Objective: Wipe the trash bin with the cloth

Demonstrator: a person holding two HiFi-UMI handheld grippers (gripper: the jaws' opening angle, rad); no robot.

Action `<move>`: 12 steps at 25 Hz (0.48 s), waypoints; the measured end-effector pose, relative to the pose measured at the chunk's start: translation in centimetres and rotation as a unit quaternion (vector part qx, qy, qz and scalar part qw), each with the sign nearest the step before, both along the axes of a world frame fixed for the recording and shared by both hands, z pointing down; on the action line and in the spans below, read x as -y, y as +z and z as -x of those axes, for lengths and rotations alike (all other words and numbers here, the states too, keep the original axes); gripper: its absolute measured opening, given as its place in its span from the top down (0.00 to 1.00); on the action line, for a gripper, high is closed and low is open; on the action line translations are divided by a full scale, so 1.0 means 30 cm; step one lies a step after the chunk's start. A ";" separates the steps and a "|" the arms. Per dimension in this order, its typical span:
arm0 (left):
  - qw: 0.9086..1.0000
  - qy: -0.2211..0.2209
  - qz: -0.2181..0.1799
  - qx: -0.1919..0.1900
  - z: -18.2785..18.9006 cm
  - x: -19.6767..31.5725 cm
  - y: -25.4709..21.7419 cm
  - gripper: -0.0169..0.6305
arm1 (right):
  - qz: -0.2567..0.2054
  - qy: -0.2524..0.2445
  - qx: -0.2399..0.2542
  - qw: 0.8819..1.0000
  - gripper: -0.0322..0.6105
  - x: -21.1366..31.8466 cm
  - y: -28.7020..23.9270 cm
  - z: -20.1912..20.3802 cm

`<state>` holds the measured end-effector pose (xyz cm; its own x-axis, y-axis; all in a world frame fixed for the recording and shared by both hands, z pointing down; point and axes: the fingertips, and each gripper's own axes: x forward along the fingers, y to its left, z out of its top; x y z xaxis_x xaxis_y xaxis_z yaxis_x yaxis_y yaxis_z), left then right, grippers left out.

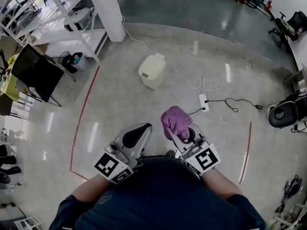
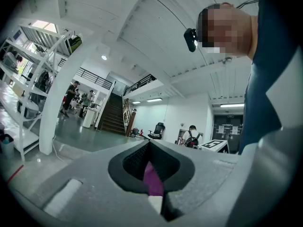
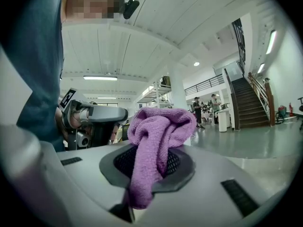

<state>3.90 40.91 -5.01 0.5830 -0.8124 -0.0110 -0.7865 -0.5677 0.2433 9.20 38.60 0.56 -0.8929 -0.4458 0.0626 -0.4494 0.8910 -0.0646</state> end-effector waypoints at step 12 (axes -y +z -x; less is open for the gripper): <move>1.000 -0.008 -0.002 0.004 -0.061 0.125 0.034 0.98 | 0.017 0.007 -0.010 1.000 0.84 0.144 0.080 -0.089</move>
